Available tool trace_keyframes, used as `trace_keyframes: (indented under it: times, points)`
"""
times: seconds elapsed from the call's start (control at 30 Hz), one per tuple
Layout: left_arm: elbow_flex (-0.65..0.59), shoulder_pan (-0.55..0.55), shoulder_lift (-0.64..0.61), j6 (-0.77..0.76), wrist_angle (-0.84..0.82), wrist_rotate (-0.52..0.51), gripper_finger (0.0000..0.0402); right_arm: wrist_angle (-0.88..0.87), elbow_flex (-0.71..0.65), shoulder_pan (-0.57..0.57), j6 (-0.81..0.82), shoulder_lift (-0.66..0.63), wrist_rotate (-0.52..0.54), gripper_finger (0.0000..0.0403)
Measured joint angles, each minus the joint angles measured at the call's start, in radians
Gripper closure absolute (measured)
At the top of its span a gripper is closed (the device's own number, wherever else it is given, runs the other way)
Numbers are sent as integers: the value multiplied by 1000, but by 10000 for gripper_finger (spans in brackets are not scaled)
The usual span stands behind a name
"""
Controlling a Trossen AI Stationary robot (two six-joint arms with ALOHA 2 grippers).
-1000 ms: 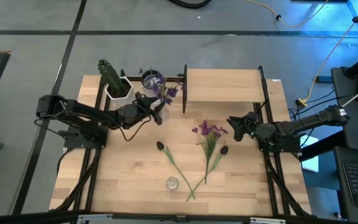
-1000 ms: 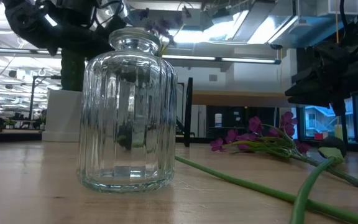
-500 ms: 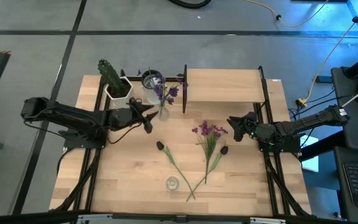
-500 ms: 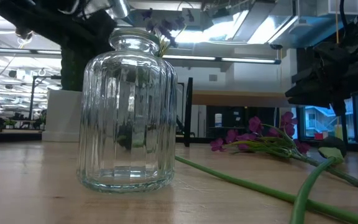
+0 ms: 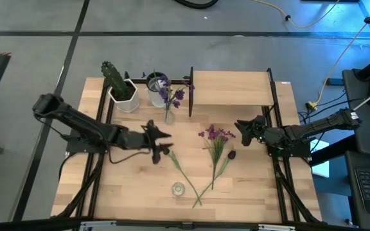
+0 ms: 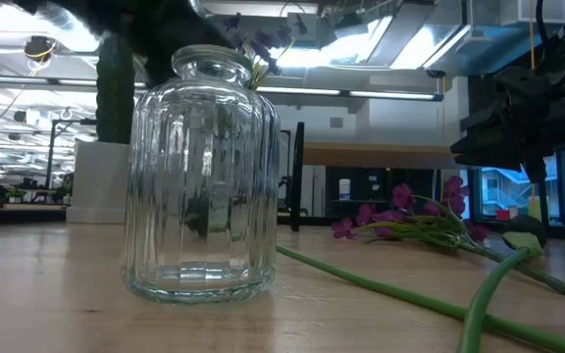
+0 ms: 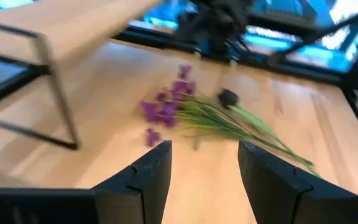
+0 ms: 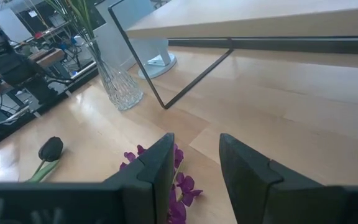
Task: Pick and place flowers into a vace then onto a shelf
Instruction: Put the left black flower into the top transparent vase
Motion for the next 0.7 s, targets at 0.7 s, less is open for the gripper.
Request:
trace_keyframes:
  times: [0.7]
  points:
    - [630,-14,433,-572,-814,173,270,2,0,0,-75,0,-65,273]
